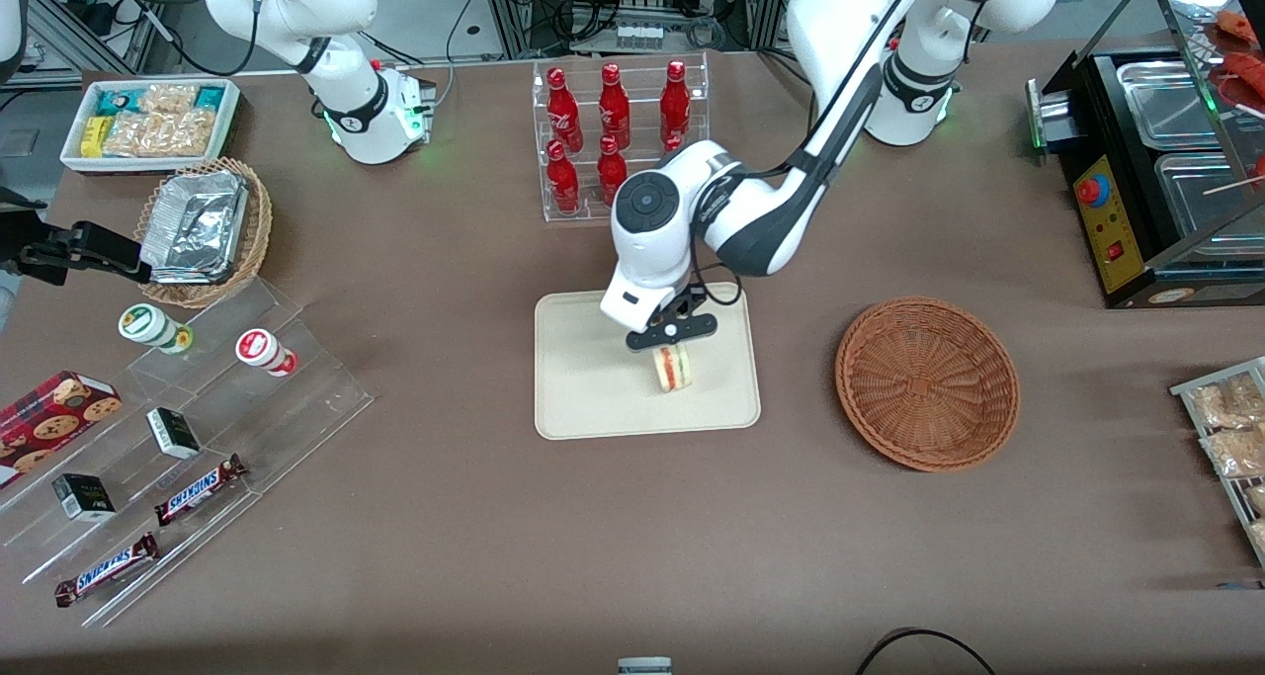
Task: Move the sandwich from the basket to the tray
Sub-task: 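Lower the sandwich onto the cream tray and open the left gripper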
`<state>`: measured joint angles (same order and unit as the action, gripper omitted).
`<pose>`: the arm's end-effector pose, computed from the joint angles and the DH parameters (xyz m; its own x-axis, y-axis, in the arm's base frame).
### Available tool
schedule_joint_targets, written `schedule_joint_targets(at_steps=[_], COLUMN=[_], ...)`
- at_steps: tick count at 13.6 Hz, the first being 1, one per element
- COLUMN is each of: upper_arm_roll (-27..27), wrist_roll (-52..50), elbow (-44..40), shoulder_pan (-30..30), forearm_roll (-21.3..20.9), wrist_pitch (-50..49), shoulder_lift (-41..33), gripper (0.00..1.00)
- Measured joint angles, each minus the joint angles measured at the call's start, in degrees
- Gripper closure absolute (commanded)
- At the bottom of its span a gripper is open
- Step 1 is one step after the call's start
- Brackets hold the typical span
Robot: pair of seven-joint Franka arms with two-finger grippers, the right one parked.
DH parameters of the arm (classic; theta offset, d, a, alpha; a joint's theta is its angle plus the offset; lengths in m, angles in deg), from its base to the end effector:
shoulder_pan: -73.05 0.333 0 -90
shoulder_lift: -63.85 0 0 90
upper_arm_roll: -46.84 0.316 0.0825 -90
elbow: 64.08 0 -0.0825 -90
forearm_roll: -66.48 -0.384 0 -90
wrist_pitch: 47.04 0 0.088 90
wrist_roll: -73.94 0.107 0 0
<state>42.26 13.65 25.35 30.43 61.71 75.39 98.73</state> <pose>0.4817 -0.5033 0.2880 0.9808 0.1950 0.0049 0.1950 -0.9801 -0.0382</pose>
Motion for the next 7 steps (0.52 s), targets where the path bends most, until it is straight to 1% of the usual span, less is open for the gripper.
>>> schedule_joint_targets(at_steps=[3,5,7], upper_arm_roll=[0.01,0.01,0.01], wrist_roll=[0.00,0.00,0.00], elbow=[-1.09,-1.20,-1.20], shoulder_pan=[-1.28,-1.83,-2.28], forearm_roll=[-0.44,-1.87,-2.26], wrist_pitch=[2.12,2.24,2.48], shoulder_lift=[2.19,3.30,4.70], gripper=[1.00,1.00,1.00])
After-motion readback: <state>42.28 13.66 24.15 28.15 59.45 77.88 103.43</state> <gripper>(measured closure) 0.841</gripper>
